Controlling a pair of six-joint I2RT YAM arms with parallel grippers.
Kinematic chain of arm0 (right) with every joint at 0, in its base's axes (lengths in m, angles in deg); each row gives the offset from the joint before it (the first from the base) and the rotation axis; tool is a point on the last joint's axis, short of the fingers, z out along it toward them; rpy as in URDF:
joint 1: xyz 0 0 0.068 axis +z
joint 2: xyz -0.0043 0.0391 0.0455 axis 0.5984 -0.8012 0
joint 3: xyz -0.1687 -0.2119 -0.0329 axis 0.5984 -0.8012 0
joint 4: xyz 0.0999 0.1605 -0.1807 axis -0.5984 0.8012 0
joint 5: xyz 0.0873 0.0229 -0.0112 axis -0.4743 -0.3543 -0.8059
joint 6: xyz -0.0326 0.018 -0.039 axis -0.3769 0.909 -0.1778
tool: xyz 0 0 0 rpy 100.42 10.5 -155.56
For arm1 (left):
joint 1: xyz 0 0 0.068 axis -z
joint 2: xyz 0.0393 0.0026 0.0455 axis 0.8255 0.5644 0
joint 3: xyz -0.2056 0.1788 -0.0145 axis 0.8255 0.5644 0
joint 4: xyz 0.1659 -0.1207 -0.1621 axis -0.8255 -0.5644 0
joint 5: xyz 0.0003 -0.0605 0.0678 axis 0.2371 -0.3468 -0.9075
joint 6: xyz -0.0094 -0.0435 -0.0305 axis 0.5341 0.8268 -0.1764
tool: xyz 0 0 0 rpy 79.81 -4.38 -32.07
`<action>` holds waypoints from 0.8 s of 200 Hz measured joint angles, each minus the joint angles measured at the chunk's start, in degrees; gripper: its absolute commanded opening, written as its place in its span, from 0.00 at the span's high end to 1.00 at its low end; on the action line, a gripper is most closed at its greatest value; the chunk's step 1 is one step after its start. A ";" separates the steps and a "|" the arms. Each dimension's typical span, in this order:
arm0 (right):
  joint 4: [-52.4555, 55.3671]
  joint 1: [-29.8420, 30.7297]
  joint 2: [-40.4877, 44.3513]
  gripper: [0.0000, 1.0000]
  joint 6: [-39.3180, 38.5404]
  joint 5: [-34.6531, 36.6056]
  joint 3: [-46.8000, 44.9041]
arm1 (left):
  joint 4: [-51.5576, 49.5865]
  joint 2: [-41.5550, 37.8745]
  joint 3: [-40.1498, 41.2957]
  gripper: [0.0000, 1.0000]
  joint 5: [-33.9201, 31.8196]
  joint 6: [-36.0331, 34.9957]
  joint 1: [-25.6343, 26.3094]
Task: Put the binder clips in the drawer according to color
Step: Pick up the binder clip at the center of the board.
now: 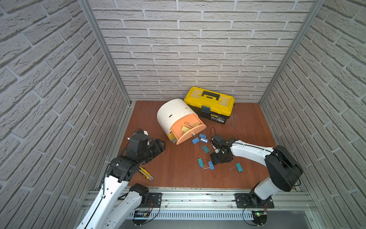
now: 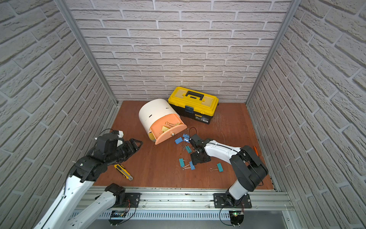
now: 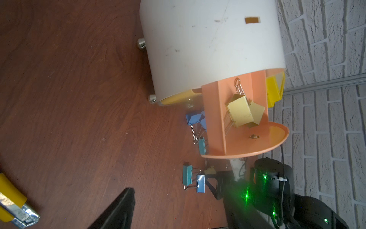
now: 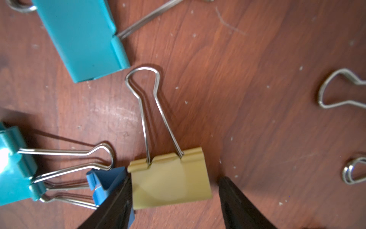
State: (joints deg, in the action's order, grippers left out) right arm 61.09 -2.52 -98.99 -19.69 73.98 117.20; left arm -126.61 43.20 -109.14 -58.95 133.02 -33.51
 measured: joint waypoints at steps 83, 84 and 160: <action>-0.22 0.00 -0.70 0.47 -0.11 0.24 0.94 | 0.00 0.02 0.00 0.25 0.00 0.02 0.00; -0.22 0.00 -0.70 0.47 -0.11 0.24 0.94 | 0.02 0.02 0.00 0.25 0.00 0.02 0.00; 2.78 -3.10 3.91 0.53 -1.29 0.33 1.55 | 0.33 4.98 -3.85 0.25 0.02 -0.87 0.00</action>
State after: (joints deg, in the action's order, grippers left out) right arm 63.87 -5.62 -95.07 -20.98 74.31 118.75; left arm -126.28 48.19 -112.99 -58.93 132.15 -33.51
